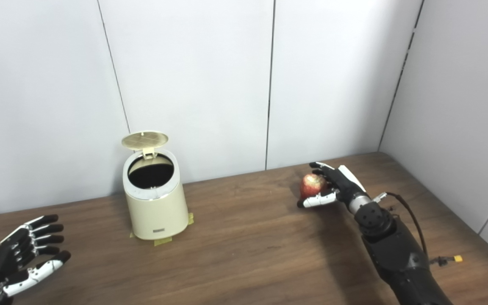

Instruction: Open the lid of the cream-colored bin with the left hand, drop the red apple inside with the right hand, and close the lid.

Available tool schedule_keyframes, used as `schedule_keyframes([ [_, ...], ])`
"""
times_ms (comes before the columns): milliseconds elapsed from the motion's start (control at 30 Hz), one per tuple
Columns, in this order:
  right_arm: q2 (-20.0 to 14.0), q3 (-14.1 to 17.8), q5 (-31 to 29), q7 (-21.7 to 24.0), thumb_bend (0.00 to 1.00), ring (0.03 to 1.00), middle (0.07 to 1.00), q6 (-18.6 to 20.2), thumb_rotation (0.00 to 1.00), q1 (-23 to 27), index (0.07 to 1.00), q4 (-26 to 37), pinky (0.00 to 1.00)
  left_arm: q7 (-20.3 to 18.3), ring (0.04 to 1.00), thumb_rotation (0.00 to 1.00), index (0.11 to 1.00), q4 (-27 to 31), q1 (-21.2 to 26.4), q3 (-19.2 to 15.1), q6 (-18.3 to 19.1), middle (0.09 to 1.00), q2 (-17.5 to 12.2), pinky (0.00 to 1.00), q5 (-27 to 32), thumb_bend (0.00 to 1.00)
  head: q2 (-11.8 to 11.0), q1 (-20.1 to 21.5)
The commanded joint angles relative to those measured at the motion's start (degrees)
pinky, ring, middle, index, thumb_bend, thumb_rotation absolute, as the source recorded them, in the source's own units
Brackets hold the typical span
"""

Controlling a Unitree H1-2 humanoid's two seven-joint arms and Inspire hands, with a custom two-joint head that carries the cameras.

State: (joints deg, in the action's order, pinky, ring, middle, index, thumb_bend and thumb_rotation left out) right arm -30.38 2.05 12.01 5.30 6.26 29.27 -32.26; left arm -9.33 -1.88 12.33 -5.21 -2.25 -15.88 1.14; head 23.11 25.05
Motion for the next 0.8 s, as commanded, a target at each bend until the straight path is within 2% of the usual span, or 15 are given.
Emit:
schedule_keyframes([
  [0,-0.88,-0.36,0.4,-0.89,0.85,0.883,0.877,-2.18,0.14,3.1,0.862,0.07,0.85,0.28,0.707,0.0,0.799,2.44,1.67,0.01,-0.17,0.751,-0.74,0.65,-0.13,0.58,0.12,0.0],
  [133,-1.26,-2.19,2.72,-2.16,0.84,0.839,0.78,-3.13,0.14,3.32,0.797,-0.76,0.84,0.5,0.715,0.0,0.806,3.4,1.5,0.36,0.47,0.758,-0.74,0.66,-1.05,0.55,0.46,-0.32],
  [200,-1.87,-3.64,4.73,-3.32,0.8,0.755,0.665,-5.71,0.07,3.85,0.714,-2.79,0.83,0.66,0.712,0.0,0.804,3.66,1.52,0.46,0.66,0.754,-0.65,0.66,-1.38,0.55,0.65,-0.45],
  [233,-2.35,-4.74,6.26,-4.14,0.66,0.709,0.635,-7.15,0.1,4.13,0.606,-3.88,0.78,0.77,0.71,0.0,0.802,3.86,1.53,0.5,0.87,0.754,-0.6,0.66,-1.59,0.54,0.79,-0.56],
  [267,-2.67,-5.47,7.32,-4.74,0.58,0.662,0.611,-8.13,0.11,4.33,0.538,-4.64,0.72,0.85,0.707,0.0,0.798,4.0,1.53,0.53,1.02,0.753,-0.57,0.65,-1.74,0.54,0.79,-0.56],
  [300,-3.11,-6.46,8.35,-5.11,0.55,0.646,0.603,-9.51,0.12,4.65,0.515,-5.72,0.69,0.97,0.706,0.0,0.797,4.71,1.43,0.48,1.9,0.753,-0.33,0.65,-1.62,0.54,1.05,-0.64],
  [333,-3.41,-7.19,9.13,-5.27,0.54,0.603,0.56,-10.15,0.06,4.94,0.493,-6.48,0.64,1.12,0.707,0.0,0.797,5.4,1.32,0.44,2.79,0.756,-0.11,0.64,-1.57,0.54,1.05,-0.64],
  [400,-3.82,-8.3,10.13,-5.67,0.53,0.559,0.522,-11.19,0.01,5.45,0.477,-7.69,0.59,1.38,0.706,0.0,0.797,6.64,1.12,0.47,4.41,0.759,0.21,0.64,-1.64,0.53,1.05,-0.64],
  [467,-4.32,-9.64,11.79,-6.29,0.52,0.487,0.505,-11.51,0.0,5.97,0.475,-8.59,0.52,1.59,0.716,0.0,0.807,8.0,0.95,0.58,6.12,0.77,0.44,0.65,-1.89,0.51,1.55,-0.8],
  [567,-5.34,-12.41,16.02,-8.02,0.52,0.429,0.5,-10.83,0.0,6.25,0.488,-8.08,0.45,1.8,0.728,0.0,0.812,9.51,0.79,0.72,7.84,0.783,0.66,0.65,-2.28,0.49,1.55,-0.8],
  [700,-5.91,-13.84,18.36,-9.83,0.52,0.414,0.501,-11.55,0.0,6.36,0.493,-8.04,0.41,1.77,0.727,0.0,0.809,10.09,0.8,0.88,8.45,0.78,0.7,0.66,-3.02,0.48,1.92,-1.13],
  [767,-6.07,-14.08,19.19,-11.35,0.52,0.418,0.495,-12.33,0.0,6.2,0.498,-7.68,0.42,1.42,0.734,0.0,0.812,10.03,0.85,1.01,8.08,0.782,0.59,0.67,-3.04,0.47,2.0,-1.29],
])
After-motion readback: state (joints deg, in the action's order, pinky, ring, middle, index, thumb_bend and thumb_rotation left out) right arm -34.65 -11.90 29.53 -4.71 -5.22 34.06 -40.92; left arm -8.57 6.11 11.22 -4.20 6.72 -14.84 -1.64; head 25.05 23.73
